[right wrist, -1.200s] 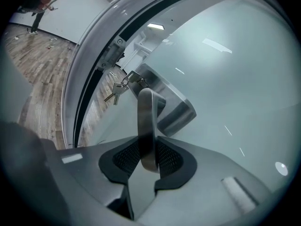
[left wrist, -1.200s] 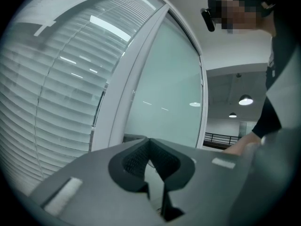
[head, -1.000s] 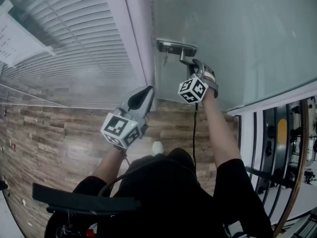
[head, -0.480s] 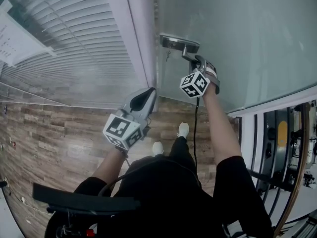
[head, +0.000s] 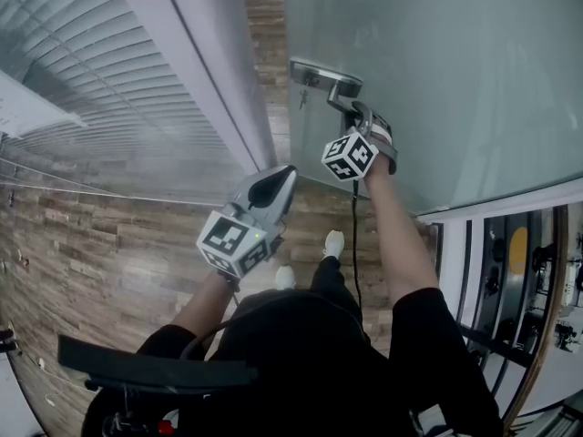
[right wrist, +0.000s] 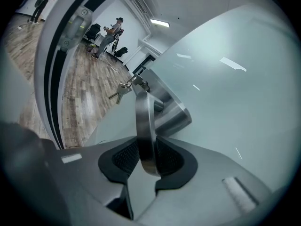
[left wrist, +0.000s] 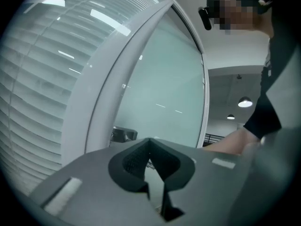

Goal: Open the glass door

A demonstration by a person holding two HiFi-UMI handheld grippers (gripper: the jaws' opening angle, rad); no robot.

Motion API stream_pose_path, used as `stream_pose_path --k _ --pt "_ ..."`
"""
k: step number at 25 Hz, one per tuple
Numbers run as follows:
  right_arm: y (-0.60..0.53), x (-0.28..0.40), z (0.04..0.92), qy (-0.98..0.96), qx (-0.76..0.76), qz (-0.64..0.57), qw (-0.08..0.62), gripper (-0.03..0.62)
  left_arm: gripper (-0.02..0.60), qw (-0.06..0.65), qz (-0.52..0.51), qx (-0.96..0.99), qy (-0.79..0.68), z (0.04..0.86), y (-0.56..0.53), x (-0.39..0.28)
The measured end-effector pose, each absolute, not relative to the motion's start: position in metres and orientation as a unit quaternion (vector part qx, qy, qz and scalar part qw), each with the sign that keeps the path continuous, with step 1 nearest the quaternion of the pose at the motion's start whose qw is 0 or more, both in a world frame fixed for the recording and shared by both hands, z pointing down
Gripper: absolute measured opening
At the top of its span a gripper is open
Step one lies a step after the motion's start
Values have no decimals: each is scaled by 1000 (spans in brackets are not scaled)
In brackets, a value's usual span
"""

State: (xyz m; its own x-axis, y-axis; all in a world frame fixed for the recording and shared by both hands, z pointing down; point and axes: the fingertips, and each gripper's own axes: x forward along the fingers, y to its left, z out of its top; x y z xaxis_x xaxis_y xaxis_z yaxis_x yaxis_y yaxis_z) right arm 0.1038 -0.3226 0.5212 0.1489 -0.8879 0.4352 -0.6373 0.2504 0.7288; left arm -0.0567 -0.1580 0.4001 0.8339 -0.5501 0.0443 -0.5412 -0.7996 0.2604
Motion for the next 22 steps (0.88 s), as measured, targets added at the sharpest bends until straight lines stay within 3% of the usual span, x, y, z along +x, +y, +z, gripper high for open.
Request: stream_pose_path --k 22 --pt "-400 132 496 -653 513 -197 521 86 2 132 -40 938 -318 374 -227 32"
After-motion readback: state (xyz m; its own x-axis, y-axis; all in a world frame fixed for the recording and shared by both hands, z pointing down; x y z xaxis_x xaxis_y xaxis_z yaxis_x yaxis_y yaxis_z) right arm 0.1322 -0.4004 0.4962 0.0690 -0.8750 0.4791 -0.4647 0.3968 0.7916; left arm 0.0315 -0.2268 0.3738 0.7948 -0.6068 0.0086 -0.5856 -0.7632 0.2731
